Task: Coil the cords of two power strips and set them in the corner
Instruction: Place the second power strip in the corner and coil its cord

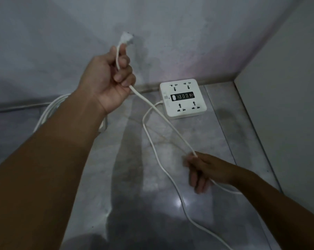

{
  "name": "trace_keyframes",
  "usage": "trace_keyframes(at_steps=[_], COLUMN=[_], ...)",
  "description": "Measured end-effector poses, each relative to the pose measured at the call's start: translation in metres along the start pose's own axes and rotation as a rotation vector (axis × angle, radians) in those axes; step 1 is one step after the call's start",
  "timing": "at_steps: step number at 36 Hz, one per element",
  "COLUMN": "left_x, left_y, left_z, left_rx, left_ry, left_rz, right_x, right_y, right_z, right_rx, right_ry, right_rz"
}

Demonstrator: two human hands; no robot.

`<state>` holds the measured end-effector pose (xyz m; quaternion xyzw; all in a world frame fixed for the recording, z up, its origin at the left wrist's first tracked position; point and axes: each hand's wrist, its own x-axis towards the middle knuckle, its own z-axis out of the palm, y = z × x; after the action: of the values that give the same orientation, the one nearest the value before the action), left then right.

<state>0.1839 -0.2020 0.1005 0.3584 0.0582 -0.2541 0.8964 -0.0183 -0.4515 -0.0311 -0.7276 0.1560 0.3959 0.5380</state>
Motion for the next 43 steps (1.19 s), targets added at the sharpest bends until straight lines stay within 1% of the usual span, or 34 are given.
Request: trace_keyframes(at_steps=[2,5,6,7,9,11,14,16,20,22,24,26,29,31,33,35,37,38,40,42,43], left_x=[-0.002,-0.006,-0.007,-0.009,-0.011,-0.014,-0.017,-0.019,-0.026,-0.027,-0.029,-0.031,-0.035,-0.039,-0.042,-0.045,-0.047,-0.048,-0.048,-0.048,-0.047], left_y=[0.001,-0.003,-0.004,-0.004,-0.001,0.005,0.019,0.029,0.032,0.024,0.012,-0.002,-0.027,-0.042,-0.055,-0.066,-0.073,-0.076,-0.081,-0.084,-0.085], left_z=[-0.003,-0.007,-0.009,-0.011,-0.017,-0.024,-0.037,-0.044,-0.051,-0.051,-0.049,-0.044,-0.034,-0.027,-0.022,-0.019,-0.015,-0.013,-0.007,-0.002,0.001], left_rx=[0.005,0.041,0.062,0.083,0.113,0.117,0.116,0.119,0.153,0.192,0.231,0.259,0.283,0.29,0.282,0.275,0.289,0.301,0.322,0.346,0.357], left_ry=[0.022,0.035,0.038,0.043,0.061,0.085,0.151,0.2,0.255,0.265,0.272,0.262,0.224,0.209,0.179,0.152,0.138,0.136,0.135,0.137,0.132], left_rz=[0.016,0.009,0.006,0.007,0.019,0.046,0.108,0.147,0.167,0.157,0.14,0.105,0.021,-0.023,-0.051,-0.067,-0.069,-0.068,-0.07,-0.087,-0.103], right_x=[-0.001,0.003,0.005,0.006,0.004,-0.001,-0.01,-0.018,-0.023,-0.019,-0.011,-0.005,-0.001,-0.005,-0.013,-0.021,-0.027,-0.03,-0.033,-0.034,-0.035], right_y=[-0.004,-0.015,-0.016,-0.016,-0.013,-0.005,0.007,0.013,0.015,0.014,0.008,-0.005,-0.034,-0.056,-0.076,-0.092,-0.103,-0.107,-0.114,-0.117,-0.117], right_z=[-0.006,-0.014,-0.017,-0.02,-0.024,-0.028,-0.033,-0.037,-0.044,-0.045,-0.043,-0.042,-0.041,-0.04,-0.038,-0.037,-0.035,-0.034,-0.028,-0.022,-0.019], right_rx=[-0.032,-0.282,-0.318,-0.287,-0.137,-0.027,-0.026,-0.024,-0.095,-0.086,0.034,0.288,0.695,0.832,0.878,0.858,0.782,0.717,0.534,0.375,0.319], right_ry=[0.073,0.331,0.407,0.454,0.462,0.413,0.357,0.357,0.432,0.487,0.55,0.546,0.431,0.328,0.19,0.083,0.071,0.114,0.279,0.441,0.493], right_rz=[0.002,-0.12,-0.155,-0.175,-0.181,-0.18,-0.177,-0.15,-0.08,-0.057,-0.054,-0.052,-0.121,-0.209,-0.309,-0.384,-0.424,-0.436,-0.47,-0.541,-0.583])
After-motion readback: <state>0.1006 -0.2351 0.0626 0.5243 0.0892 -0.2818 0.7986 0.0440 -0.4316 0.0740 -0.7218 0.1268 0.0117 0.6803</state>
